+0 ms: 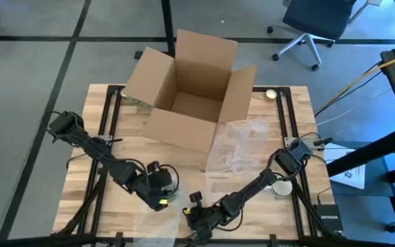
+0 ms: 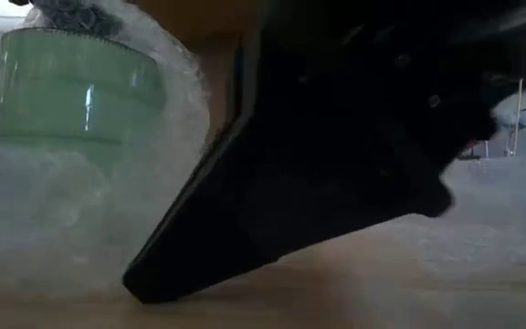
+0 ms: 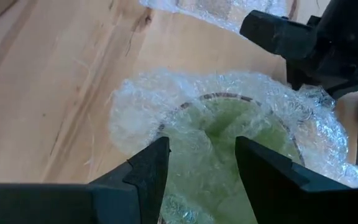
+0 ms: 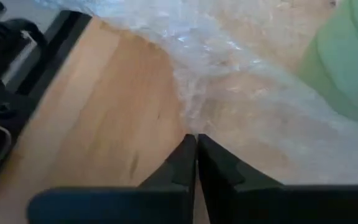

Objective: Wrap mug
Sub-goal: Wrap the green mug with bubble wrap

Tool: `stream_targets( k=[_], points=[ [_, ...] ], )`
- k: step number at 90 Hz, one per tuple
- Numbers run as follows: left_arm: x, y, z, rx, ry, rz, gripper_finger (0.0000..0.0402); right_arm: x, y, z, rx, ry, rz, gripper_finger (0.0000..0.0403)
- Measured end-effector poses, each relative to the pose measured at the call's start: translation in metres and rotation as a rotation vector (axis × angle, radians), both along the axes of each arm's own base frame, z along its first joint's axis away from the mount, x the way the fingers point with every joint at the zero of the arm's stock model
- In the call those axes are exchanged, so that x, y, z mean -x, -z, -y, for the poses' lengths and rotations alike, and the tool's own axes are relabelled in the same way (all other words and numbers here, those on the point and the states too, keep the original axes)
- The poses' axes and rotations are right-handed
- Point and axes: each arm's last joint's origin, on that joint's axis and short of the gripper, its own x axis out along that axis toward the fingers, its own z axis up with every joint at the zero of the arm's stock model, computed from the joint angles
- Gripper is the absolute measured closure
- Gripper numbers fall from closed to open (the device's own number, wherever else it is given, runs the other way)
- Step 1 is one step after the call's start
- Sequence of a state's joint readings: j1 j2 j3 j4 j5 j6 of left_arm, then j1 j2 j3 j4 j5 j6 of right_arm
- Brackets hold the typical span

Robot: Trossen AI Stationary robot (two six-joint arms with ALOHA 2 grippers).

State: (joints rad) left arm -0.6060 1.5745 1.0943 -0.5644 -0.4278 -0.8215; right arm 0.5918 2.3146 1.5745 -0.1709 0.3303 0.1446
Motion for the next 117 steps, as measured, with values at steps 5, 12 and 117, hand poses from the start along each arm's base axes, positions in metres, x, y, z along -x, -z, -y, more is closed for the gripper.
stream_targets(
  k=[5, 12, 117],
  points=[
    [0.0, 0.0, 0.0, 0.0, 0.001, 0.0, 0.0231, 0.003, -0.004, 0.001, 0.004, -0.01, -0.028, 0.0402],
    [0.0, 0.0, 0.0, -0.001, 0.002, 0.0, 0.0231, 0.008, -0.011, 0.002, -0.002, -0.042, -0.08, 0.0402],
    [0.042, -0.049, 0.004, 0.122, 0.007, 0.01, 0.0231, 0.053, -0.072, 0.001, -0.336, 0.222, -0.25, 0.0263]
  ],
)
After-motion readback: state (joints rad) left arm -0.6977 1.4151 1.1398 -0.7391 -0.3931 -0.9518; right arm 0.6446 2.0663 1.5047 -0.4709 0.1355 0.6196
